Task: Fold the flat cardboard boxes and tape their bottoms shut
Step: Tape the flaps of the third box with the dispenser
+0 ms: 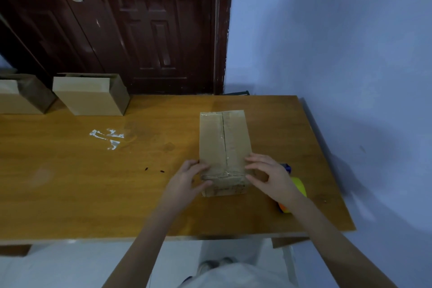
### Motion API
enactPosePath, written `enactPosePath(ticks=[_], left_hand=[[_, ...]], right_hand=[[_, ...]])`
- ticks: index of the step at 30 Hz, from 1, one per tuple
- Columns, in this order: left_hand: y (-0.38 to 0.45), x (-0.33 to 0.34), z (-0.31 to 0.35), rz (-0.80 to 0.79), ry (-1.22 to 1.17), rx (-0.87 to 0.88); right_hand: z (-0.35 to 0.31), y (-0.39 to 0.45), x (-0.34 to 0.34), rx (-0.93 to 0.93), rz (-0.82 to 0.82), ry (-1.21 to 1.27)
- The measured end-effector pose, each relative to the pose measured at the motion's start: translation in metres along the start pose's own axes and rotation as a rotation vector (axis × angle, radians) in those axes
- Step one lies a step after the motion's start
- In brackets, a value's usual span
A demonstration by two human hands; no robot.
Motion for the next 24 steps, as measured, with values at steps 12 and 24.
enactPosePath(ticks=[12,24], left_hand=[[-0.007,0.017,0.020,0.038,0.381,0.187],[-0.003,0.030,0.027,0.063,0.294,-0.091]], right_hand=[[0.001,-0.008,0.034,-0.200,0.103,-0.423],[0.001,-0.007,0.029,0.059,0.260,-0.115]])
Point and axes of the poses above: each hand's wrist, its own y-axis towards the middle knuckle, its own x-axis out of the palm, z = x × y, the point moved 8 cm from there along y, towards the middle knuckle, and after that the axes turned 10 degrees about x, right-handed, at the moved point
